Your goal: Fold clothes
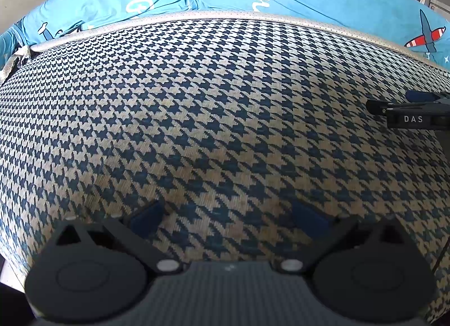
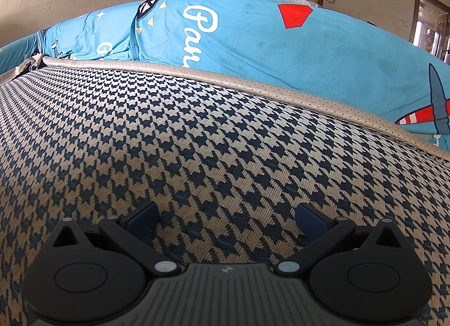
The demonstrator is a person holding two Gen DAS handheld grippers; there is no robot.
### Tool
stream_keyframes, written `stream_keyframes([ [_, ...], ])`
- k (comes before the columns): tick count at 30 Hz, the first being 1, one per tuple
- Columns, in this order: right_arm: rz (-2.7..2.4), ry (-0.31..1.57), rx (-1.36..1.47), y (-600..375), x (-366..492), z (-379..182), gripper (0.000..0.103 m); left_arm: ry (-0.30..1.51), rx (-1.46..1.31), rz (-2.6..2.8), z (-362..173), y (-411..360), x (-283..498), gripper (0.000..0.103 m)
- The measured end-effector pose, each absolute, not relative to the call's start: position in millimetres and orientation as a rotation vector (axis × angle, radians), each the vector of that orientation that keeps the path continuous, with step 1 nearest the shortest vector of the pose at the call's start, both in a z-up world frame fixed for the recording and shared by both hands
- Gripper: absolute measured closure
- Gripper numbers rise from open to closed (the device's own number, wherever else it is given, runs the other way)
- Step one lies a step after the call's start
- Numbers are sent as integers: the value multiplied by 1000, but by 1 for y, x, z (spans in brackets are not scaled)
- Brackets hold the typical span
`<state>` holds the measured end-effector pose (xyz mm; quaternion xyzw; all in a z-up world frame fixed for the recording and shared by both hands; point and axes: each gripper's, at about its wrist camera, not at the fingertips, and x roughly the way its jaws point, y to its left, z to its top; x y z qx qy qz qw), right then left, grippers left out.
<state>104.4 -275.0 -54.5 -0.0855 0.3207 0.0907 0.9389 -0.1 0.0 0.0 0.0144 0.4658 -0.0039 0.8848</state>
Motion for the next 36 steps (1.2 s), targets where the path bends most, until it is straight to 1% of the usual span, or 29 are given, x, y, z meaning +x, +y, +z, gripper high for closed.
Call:
stream_keyframes([
  [11, 185, 655, -175, -275, 105, -56, 0, 969, 69, 2, 0, 0, -2, 0],
  [33, 185, 656, -174, -276, 106, -49, 0, 979, 50, -22, 3, 2, -14, 0],
  [36, 185, 656, -174, -276, 106, -49, 0, 983, 40, -23, 4, 11, -6, 0],
])
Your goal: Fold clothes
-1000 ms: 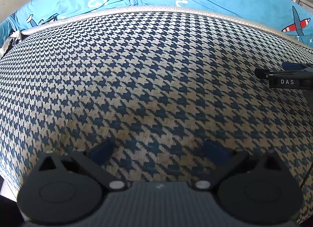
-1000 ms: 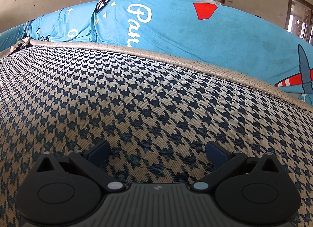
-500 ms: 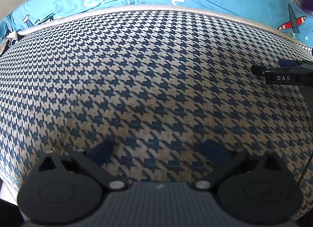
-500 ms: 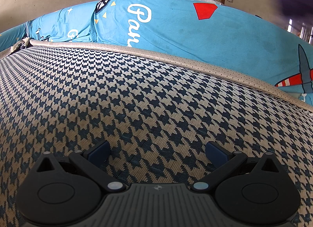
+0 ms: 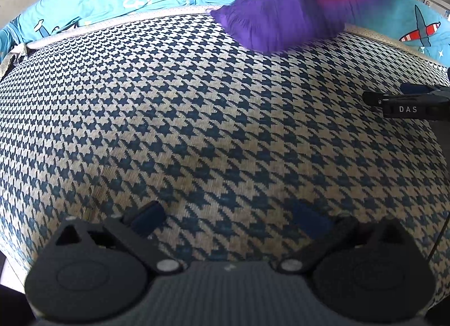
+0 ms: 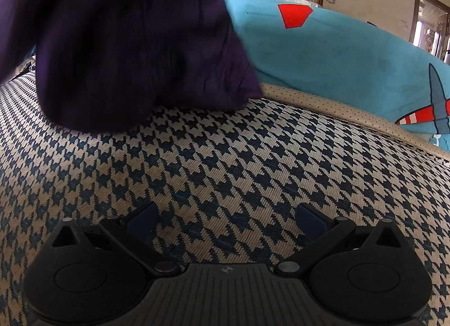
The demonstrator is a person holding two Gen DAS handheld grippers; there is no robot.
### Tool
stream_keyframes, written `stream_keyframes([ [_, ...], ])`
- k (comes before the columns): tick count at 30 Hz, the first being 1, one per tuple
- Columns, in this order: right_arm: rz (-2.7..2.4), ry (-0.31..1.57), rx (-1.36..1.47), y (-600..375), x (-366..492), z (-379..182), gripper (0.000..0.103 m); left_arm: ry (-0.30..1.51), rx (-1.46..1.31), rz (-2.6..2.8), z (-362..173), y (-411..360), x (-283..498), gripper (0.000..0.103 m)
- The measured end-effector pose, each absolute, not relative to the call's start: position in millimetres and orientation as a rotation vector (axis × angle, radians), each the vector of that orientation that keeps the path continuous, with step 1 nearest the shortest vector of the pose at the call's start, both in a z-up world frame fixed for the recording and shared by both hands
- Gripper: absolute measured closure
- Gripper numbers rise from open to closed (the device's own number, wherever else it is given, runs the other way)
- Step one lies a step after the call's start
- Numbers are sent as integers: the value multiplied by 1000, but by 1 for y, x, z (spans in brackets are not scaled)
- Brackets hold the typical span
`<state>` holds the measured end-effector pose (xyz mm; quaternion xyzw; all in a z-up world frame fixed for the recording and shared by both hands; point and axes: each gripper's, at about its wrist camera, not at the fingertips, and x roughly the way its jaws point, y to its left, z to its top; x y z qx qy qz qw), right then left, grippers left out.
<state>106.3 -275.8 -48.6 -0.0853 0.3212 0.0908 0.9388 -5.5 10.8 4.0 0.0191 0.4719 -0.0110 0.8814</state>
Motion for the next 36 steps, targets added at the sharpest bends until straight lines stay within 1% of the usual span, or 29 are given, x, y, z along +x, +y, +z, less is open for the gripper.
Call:
stream_keyframes([
  [16, 186, 656, -174, -275, 109, -48, 0, 992, 32, -21, 2, 19, 10, 0],
  [25, 186, 657, -174, -274, 109, -47, 0, 976, 32, 44, 11, 24, 1, 0],
  [36, 186, 658, -173, -275, 110, -44, 0, 963, -32, 113, 19, 44, -2, 0],
])
